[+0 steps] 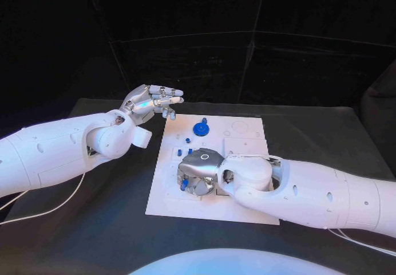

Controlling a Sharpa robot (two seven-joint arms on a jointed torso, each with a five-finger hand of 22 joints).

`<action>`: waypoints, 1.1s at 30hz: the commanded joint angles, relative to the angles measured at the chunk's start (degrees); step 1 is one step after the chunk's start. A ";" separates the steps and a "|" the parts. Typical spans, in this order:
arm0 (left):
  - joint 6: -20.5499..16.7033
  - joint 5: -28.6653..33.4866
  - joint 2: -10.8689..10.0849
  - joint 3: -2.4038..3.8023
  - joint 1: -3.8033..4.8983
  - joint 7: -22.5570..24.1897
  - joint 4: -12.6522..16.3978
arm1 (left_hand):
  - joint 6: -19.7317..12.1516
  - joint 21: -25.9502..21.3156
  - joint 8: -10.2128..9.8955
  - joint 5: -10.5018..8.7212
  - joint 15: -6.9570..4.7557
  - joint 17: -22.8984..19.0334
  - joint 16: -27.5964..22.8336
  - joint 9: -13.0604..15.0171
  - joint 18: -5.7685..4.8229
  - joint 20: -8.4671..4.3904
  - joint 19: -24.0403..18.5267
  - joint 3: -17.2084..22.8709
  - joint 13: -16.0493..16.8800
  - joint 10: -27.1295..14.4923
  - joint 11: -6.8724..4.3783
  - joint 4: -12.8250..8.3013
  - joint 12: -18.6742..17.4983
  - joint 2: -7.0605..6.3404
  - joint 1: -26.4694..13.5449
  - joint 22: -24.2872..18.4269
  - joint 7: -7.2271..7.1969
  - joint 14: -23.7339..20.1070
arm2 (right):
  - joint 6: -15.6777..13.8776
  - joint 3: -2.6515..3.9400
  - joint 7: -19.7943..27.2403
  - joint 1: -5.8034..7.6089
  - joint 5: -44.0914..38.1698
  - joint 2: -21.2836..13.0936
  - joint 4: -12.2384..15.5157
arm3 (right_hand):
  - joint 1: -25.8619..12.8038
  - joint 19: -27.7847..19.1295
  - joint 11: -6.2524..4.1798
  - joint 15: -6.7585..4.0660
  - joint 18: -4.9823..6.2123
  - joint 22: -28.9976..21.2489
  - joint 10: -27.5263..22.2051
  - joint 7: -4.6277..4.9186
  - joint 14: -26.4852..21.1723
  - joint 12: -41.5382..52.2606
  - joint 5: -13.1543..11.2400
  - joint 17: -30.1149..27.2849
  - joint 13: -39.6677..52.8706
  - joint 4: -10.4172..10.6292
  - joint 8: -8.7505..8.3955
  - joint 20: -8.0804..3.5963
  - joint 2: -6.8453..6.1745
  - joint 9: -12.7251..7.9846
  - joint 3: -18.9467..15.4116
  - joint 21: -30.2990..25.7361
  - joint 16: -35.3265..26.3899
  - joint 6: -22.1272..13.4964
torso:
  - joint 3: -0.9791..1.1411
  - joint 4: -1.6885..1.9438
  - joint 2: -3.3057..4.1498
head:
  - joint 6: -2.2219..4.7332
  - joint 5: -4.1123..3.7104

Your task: Assemble the parts on the task board

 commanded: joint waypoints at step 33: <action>1.02 0.20 0.11 0.05 0.09 -0.46 -0.46 | -0.26 -0.21 0.15 0.16 0.07 -0.12 -0.28 -0.10 0.78 -0.25 0.15 -0.14 -0.10 -0.59 0.01 -0.40 0.25 -0.09 0.38 -0.11 0.38 -0.51 | -12.81 -0.06 2.61 0.07 3.46 -3.47 2.05 | 2.27 -6.84 1.18 1.32 1.63 -12.19 -11.34 0.68 -1.87 2.52 -1.74 -10.08 0.06 3.86 0.15 0.94 0.81 0.10 -18.14 -7.40 -6.03 -10.52 | 0.09 -0.04 0.00 | 0.74 -0.81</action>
